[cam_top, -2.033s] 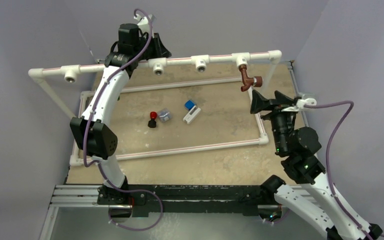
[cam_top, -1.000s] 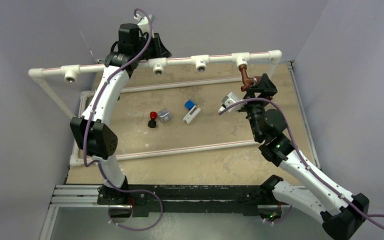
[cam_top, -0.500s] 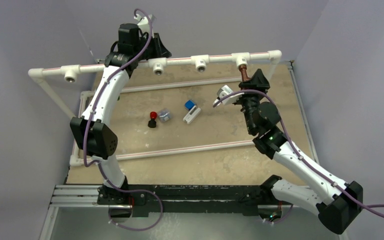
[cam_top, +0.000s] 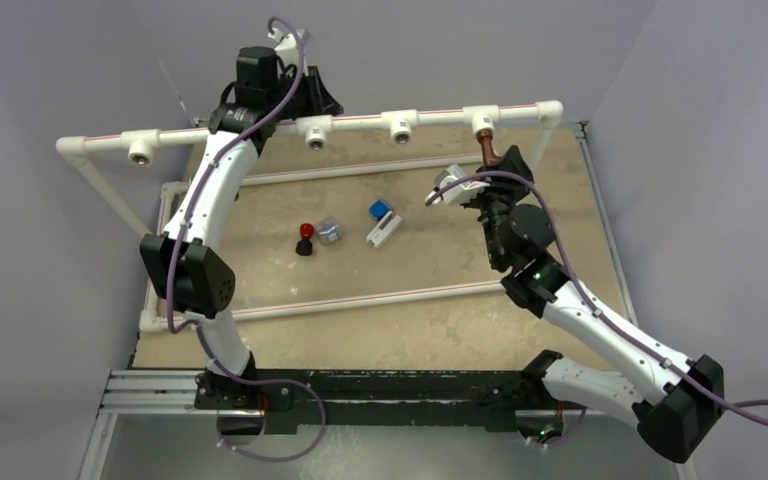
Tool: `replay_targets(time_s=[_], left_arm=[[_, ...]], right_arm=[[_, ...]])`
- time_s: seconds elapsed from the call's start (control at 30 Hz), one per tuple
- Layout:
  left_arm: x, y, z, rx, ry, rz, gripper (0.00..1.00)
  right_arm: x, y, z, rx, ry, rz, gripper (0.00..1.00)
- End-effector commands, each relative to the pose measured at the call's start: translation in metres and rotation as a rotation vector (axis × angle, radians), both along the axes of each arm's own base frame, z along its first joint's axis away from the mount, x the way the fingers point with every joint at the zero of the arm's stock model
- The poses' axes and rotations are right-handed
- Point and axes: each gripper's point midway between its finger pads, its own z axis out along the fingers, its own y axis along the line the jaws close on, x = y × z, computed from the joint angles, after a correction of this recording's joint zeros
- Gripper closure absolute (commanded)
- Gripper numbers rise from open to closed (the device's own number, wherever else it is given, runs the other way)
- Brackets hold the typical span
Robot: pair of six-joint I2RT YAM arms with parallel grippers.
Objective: Install the water faucets
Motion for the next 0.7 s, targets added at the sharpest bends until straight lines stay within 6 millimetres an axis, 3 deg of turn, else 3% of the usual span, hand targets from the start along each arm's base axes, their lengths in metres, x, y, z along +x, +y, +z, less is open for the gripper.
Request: replay_targets(time_s=[0.0, 0.17, 0.43, 0.67], left_arm=[[0.01, 0.001, -0.046, 0.0, 0.117, -0.021, 0.82], [0.009, 0.001, -0.046, 0.002, 0.118, -0.021, 0.82], [0.008, 0.002, -0.047, 0.0, 0.121, -0.022, 0.82], [0.006, 0.001, -0.044, -0.006, 0.117, -0.029, 0.82]], right_arm=[[0.003, 0.016, -0.009, 0.266, 0.037, 0.011, 1.0], [0.011, 0.037, -0.03, 0.579, 0.141, 0.053, 1.0], [0.001, 0.088, -0.03, 1.212, 0.269, 0.285, 1.0], [-0.016, 0.11, -0.014, 1.75, 0.348, 0.428, 1.0]])
